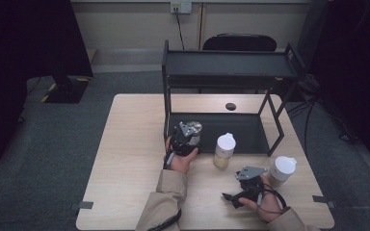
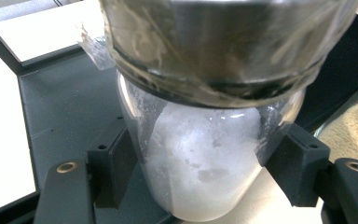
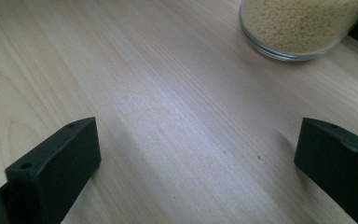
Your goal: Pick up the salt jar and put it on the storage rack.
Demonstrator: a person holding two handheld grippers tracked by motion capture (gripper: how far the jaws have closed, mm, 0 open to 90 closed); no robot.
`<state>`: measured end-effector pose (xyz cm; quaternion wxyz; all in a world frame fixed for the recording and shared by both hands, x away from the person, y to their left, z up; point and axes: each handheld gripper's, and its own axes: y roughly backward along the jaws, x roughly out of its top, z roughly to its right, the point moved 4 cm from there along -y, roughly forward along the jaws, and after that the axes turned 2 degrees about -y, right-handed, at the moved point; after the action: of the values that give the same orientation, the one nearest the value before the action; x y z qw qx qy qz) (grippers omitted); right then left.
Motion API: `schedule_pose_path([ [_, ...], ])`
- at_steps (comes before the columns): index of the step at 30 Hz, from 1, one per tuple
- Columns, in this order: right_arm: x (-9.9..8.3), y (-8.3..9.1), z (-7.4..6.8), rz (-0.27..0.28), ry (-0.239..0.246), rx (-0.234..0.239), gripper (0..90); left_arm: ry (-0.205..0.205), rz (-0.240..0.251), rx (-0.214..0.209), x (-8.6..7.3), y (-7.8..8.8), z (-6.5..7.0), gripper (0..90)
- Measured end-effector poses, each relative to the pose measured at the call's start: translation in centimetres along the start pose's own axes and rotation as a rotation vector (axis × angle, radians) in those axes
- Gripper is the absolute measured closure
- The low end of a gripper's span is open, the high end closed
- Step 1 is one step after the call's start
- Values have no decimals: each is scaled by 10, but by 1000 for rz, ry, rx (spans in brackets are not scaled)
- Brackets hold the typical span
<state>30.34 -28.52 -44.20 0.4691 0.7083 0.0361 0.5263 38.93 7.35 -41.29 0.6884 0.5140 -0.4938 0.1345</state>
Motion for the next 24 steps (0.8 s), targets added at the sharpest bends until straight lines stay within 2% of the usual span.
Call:
schedule_pose_path([
  [24,0,0,0,0,0,0,0,18,-13,34,1,-11,-4,310],
])
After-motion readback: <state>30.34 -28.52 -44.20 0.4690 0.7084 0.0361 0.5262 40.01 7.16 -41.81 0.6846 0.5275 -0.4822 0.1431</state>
